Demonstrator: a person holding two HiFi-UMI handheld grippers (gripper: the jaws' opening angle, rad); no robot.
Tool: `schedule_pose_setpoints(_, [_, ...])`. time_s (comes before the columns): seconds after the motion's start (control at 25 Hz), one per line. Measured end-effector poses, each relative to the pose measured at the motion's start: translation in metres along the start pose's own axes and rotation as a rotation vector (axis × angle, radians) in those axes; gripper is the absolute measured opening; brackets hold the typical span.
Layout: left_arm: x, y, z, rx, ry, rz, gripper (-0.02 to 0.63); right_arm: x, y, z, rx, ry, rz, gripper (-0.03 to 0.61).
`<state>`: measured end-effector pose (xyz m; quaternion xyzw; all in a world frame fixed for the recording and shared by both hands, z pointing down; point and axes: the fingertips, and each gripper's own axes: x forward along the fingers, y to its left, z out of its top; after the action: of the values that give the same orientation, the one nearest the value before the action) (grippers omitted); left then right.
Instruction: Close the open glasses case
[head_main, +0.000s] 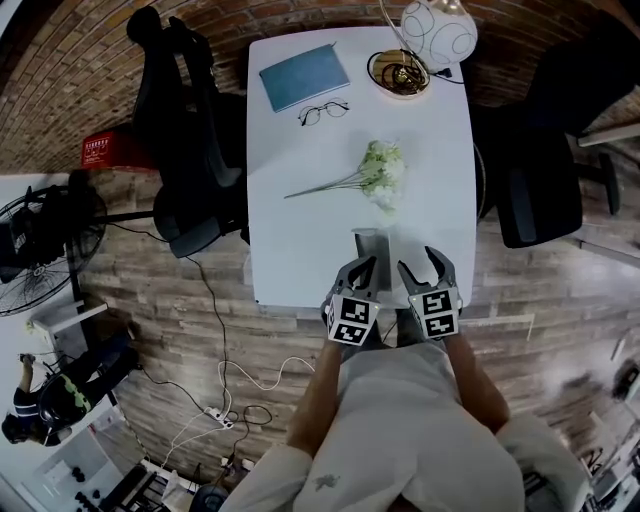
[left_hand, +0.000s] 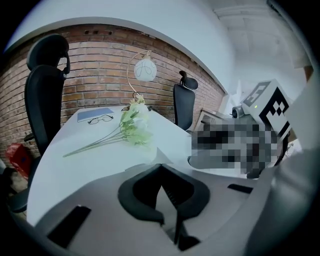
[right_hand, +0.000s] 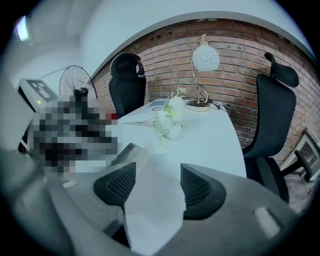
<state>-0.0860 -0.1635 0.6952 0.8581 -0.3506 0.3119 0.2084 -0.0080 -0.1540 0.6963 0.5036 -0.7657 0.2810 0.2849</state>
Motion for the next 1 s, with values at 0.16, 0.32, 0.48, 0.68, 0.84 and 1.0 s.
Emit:
schedule_pose_setpoints(0.16, [0.006,-0.004,-0.005,-0.001,0.013,-0.010,0.003,0.003,0.002,-0.005,-0.002,0.009,0.007,0.281])
schedule_pose_setpoints(0.32, [0.010,-0.009,-0.009,-0.002,0.026,-0.021,0.003,0.006,0.003,-0.008,-0.005,0.018,0.013,0.281])
schedule_pose_setpoints(0.48, [0.013,-0.011,-0.012,-0.008,0.035,-0.029,0.003,0.009,0.005,-0.009,-0.007,0.025,0.018,0.281])
schedule_pose_setpoints(0.68, [0.016,-0.013,-0.018,-0.004,0.058,-0.041,0.003,0.013,0.007,-0.014,-0.010,0.036,0.022,0.281])
schedule_pose_setpoints(0.84, [0.020,-0.016,-0.022,-0.003,0.071,-0.052,0.003,0.016,0.009,-0.016,-0.015,0.042,0.027,0.281])
schedule_pose_setpoints(1.0, [0.020,-0.019,-0.023,-0.006,0.071,-0.062,0.003,0.017,0.013,-0.016,-0.023,0.045,0.035,0.281])
